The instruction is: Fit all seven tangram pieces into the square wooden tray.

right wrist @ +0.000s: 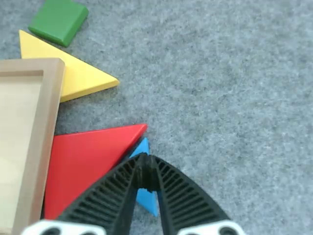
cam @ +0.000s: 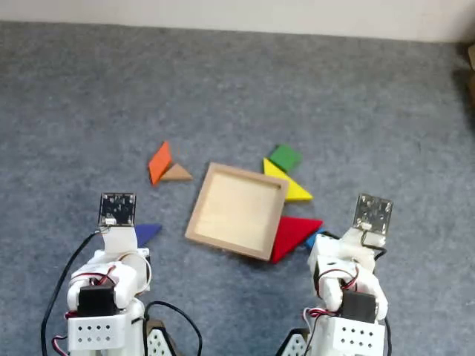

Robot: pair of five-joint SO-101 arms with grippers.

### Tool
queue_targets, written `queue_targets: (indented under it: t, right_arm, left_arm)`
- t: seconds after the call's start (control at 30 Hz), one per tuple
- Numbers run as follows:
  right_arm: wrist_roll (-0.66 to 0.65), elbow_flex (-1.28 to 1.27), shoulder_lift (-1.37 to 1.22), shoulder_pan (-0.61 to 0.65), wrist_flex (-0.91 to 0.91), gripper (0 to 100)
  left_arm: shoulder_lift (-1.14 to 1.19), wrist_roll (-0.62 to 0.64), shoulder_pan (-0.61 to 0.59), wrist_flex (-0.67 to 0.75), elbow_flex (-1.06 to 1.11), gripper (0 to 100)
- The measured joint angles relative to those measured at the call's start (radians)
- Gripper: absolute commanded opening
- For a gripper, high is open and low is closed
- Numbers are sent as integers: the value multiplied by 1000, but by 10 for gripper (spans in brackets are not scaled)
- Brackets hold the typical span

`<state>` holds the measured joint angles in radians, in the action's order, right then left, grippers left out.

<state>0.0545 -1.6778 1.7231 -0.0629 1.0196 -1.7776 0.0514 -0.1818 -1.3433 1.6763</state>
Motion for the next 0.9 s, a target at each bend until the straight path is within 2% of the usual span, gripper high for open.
queue_targets:
  t: [0.3, 0.53, 0.9]
  right_arm:
    - [0, 0, 0, 2, 0, 4]
    - [0, 0, 0, 72, 0, 4]
    - [0, 0, 0, 78, 12, 4]
  left_arm:
    - [0, 0, 0, 0, 0, 6]
    - [0, 0, 0, 0, 0, 6]
    - [0, 0, 0, 0, 0, 6]
